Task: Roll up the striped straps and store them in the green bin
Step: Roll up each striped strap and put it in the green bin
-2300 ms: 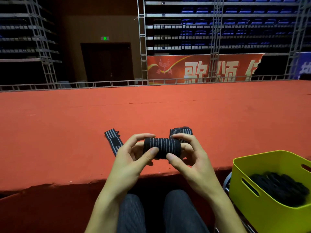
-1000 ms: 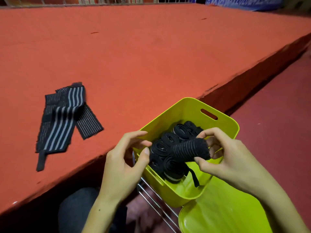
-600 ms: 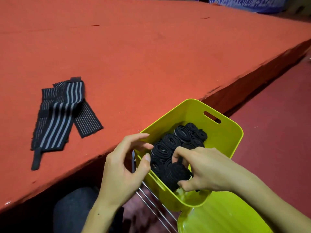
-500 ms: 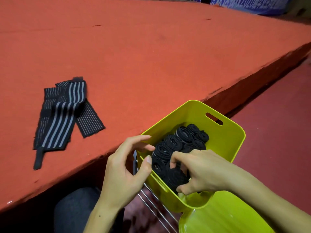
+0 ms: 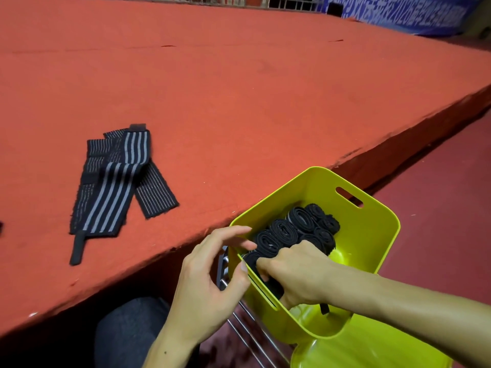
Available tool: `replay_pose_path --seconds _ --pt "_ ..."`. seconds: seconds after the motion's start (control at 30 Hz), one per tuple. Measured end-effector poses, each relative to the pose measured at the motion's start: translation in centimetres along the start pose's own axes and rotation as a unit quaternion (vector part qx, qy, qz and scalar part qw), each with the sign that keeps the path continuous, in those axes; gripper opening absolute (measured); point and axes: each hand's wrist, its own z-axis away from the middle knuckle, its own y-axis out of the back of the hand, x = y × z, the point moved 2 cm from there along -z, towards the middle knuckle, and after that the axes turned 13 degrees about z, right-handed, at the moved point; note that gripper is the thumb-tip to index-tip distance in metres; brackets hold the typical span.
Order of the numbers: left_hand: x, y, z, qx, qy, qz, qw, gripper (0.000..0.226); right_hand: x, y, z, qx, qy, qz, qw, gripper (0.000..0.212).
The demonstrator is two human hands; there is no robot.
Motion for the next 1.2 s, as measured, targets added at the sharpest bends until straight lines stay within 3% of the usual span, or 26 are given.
replay_pose_path --seconds 0.13,0.27,0.37,0.53,0.67,0.77,0.9,1.03,1.2 --pt "0.0 0.1 0.2 -0.002 -0.003 0.002 1.0 0.046 -0.2 -0.9 -0.5 -0.006 -0.004 -0.005 1.0 0.051" --pt "0.2 0.4 0.3 0.01 -0.011 0.017 1.0 0.044 0.1 -1.1 -0.7 -0.013 -0.02 -0.034 0.999 0.064" --pt "0.4 0.7 0.4 0.017 -0.016 0.021 1.0 0.043 0.4 -1.7 -0.4 -0.017 -0.03 -0.093 0.995 0.071" --pt "0.6 1.2 0.5 0.026 -0.019 0.018 0.999 0.043 1.5 -2.0 1.4 -0.004 -0.051 -0.203 0.978 0.062" --pt "1.0 1.6 0.3 0.031 -0.016 0.018 0.999 0.042 2.7 -0.2 4.1 0.064 -0.075 -0.32 0.942 0.052" --pt "1.5 2.2 -0.1 0.037 -0.011 0.019 0.999 0.041 3.2 1.6 5.8 0.14 -0.092 -0.419 0.892 0.042" --pt "2.5 4.3 -0.9 0.059 -0.01 0.008 0.998 0.043 2.5 4.7 6.3 0.233 -0.074 -0.479 0.843 0.042" --pt "3.5 8.4 -0.8 0.087 -0.014 -0.035 0.995 0.047 0.5 8.5 4.8 0.293 -0.026 -0.471 0.831 0.042" --pt "4.0 15.4 0.7 0.158 -0.006 -0.089 0.983 0.047 -3.1 13.3 0.6 0.314 0.046 -0.451 0.834 0.042"
